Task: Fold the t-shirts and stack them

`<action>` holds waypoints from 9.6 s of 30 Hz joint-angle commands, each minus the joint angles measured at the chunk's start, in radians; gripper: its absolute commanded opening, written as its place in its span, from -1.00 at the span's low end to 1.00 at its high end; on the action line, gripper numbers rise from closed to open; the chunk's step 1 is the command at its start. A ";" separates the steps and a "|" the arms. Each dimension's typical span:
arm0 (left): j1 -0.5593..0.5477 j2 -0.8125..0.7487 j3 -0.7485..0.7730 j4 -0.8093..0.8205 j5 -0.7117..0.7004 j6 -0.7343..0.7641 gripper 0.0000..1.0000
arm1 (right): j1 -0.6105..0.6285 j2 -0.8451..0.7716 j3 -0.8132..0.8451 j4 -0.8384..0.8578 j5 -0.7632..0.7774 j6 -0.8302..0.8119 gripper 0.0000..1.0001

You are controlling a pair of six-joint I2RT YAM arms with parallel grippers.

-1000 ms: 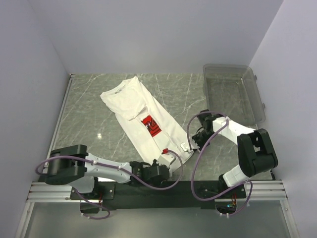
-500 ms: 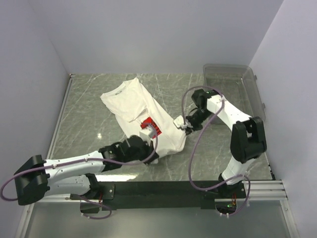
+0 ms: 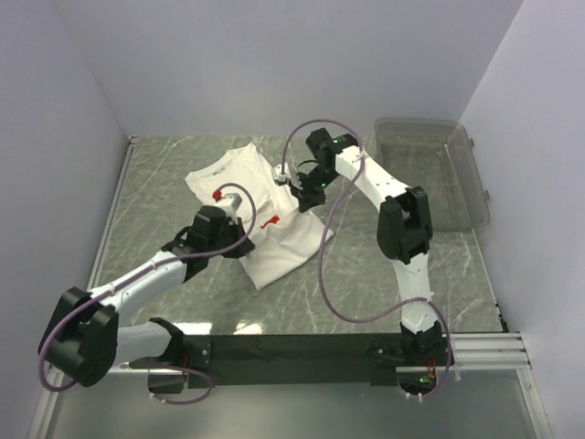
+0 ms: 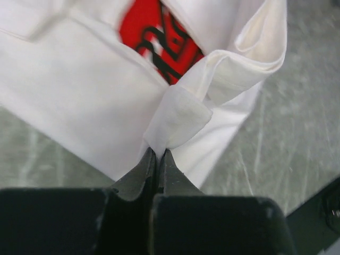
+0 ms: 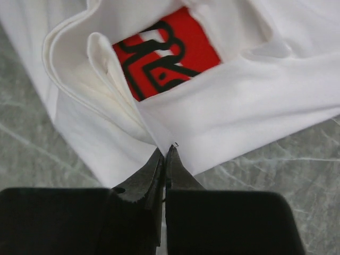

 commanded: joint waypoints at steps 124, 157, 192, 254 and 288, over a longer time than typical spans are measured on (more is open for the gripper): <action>-0.239 0.382 0.167 -0.239 -0.375 -0.096 0.02 | 0.015 0.021 -0.251 0.173 0.295 -0.259 -0.09; -0.296 0.356 0.242 -0.403 -0.204 -0.085 -0.99 | -0.106 -0.141 -0.278 0.037 0.024 -0.112 -1.00; 0.475 0.404 0.688 -0.472 0.015 0.237 -0.99 | 0.072 0.240 0.478 0.690 0.195 0.856 -1.00; -0.269 -0.038 0.142 -0.316 0.100 -0.250 -0.99 | -0.180 -0.697 -0.786 0.195 -0.071 0.030 -1.00; 0.485 0.626 0.723 -0.241 0.078 0.160 -0.99 | 0.020 0.239 0.243 0.807 0.499 0.941 -1.00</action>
